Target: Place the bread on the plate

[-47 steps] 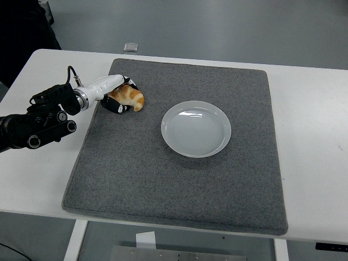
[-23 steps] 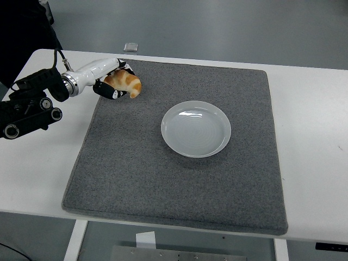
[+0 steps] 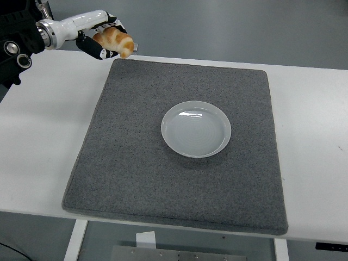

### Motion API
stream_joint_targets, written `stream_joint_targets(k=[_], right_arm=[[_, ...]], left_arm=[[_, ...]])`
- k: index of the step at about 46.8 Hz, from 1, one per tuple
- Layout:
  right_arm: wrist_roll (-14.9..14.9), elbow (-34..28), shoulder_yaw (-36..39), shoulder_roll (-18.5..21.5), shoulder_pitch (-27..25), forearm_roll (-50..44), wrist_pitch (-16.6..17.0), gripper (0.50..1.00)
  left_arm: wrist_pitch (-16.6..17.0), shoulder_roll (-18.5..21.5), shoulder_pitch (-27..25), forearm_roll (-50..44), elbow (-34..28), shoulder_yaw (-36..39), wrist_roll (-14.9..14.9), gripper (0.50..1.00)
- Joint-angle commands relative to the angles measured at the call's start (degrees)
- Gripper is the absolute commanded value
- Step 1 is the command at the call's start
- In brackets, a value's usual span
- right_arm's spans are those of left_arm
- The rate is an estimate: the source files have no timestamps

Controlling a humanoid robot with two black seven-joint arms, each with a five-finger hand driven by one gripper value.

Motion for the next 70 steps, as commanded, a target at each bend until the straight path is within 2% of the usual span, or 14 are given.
stream_joint_targets(k=[1,12,22,38,49,59,70], right_arm=[[0.0,0.0,0.0,0.0,0.0,0.0,0.0,0.952],[0.0,0.0,0.0,0.0,0.0,0.0,0.0,0.952],[0.0,0.0,0.0,0.0,0.0,0.0,0.0,0.952],[0.0,0.0,0.0,0.0,0.0,0.0,0.0,0.952],[0.0,0.0,0.0,0.0,0.0,0.0,0.0,0.952],[0.0,0.0,0.0,0.0,0.0,0.0,0.0,0.952],[0.0,0.0,0.0,0.0,0.0,0.0,0.0,0.952]], left_arm=[[-2.44,0.47,-1.73,0.02,0.13,-0.36,0.0,0.5],[-4.29,-0.85,-5.07,0.55,-0.31,-0.19,0.0,0.5],[-7.02,-6.12,-9.82,0.9,-0.66,0.17,0.0,0.5],[-7.28,-14.47,-12.46,3.36,-1.19,0.87,0.18,0.5],[-7.28,-18.87,-11.67,5.55,-1.19,1.04,0.44,0.5],[-6.49,-19.31,-9.74,9.6,-1.1,3.24,0.62,0.5],[-6.58,-20.89,-4.64,10.65,-1.19,3.51,0.62,0.5]])
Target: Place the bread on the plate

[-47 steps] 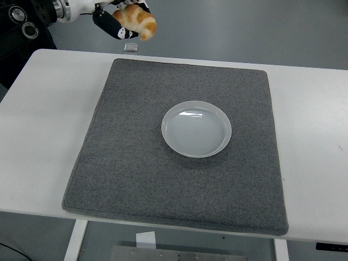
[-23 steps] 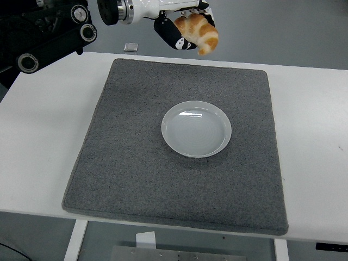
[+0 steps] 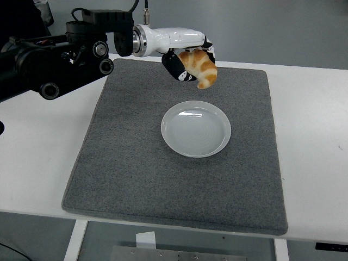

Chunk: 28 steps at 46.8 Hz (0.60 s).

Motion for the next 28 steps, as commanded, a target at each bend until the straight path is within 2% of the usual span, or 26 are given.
stream_joint_targets(k=[1,8,13,28], right_arm=[[-0.01,0.0,0.0,0.0,-0.01,0.0,0.0,0.952],[-0.01,0.0,0.0,0.0,-0.01,0.0,0.0,0.952],[-0.01,0.0,0.0,0.0,-0.01,0.0,0.0,0.952],[-0.01,0.0,0.0,0.0,-0.01,0.0,0.0,0.952]], left_arm=[[-0.07,-0.76,1.92,0.89,0.05,0.01,-0.01,0.5],[0.28,-1.73,5.61,5.72,0.05,-0.08,-0.01,0.5],[2.3,-3.31,7.99,7.83,0.31,0.01,-0.01,0.5],[5.02,-5.86,12.12,10.74,2.59,0.01,0.07,0.5]])
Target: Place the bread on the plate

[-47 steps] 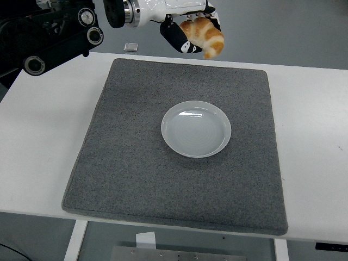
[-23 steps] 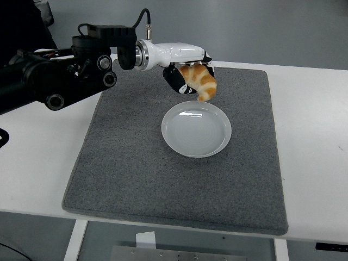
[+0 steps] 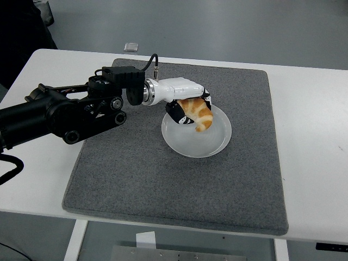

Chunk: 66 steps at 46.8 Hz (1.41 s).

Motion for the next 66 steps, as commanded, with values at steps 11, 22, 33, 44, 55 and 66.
stream_joint_targets(k=[11,22,33,44,55,66], right_arm=[[-0.02,0.0,0.0,0.0,0.0,0.0,0.0,0.952],[-0.02,0.0,0.0,0.0,0.0,0.0,0.0,0.952],[-0.02,0.0,0.0,0.0,0.0,0.0,0.0,0.952],[-0.02,0.0,0.0,0.0,0.0,0.0,0.0,0.952],[-0.02,0.0,0.0,0.0,0.0,0.0,0.0,0.954],[-0.02,0.0,0.0,0.0,0.0,0.0,0.0,0.952]], left_arm=[[3.96,-1.33,1.99,0.01,1.45,0.1,0.18,0.5],[4.66,-1.5,2.43,0.01,1.72,3.0,0.18,0.5],[7.73,-1.5,2.43,-0.08,1.72,4.84,0.26,0.5],[7.74,-1.5,2.51,-0.08,1.72,4.93,0.26,0.5],[7.74,-1.5,3.13,-0.08,1.63,5.02,0.26,0.523],[7.74,-1.41,3.13,-0.78,1.45,4.93,0.26,0.786]])
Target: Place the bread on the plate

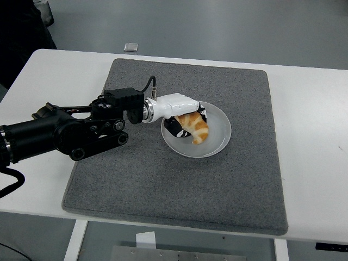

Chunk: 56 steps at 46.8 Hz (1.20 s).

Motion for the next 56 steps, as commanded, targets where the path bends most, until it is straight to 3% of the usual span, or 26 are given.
stream_joint_targets(k=[1,5,8,17,22,42,47,56], right_arm=[[0.0,0.0,0.0,0.0,0.0,0.0,0.0,0.952],[0.0,0.0,0.0,0.0,0.0,0.0,0.0,0.952],[0.0,0.0,0.0,0.0,0.0,0.0,0.0,0.952],[0.0,0.0,0.0,0.0,0.0,0.0,0.0,0.952],[0.0,0.0,0.0,0.0,0.0,0.0,0.0,0.952],[0.0,0.0,0.0,0.0,0.0,0.0,0.0,0.952],[0.0,0.0,0.0,0.0,0.0,0.0,0.0,0.952],[0.0,0.0,0.0,0.0,0.0,0.0,0.0,0.952]], left_arm=[[0.0,0.07,0.01,-0.46,-0.14,-0.09,0.0,0.818],[0.09,0.16,0.01,-0.73,-0.14,-0.17,0.0,0.943],[0.09,0.25,0.01,-0.73,-0.31,-0.17,0.0,0.986],[-0.35,0.95,-0.16,-0.9,-1.89,-0.7,-0.18,0.994],[-0.44,3.23,-0.43,-3.97,-4.0,-1.23,-0.79,0.996],[-1.14,10.18,-0.87,-33.94,-4.71,-10.8,-0.8,0.999],[-3.86,12.2,-0.52,-41.76,-4.45,-13.97,-0.8,0.999],[-12.56,18.35,-0.25,-54.85,-4.09,-19.24,-0.27,0.996]])
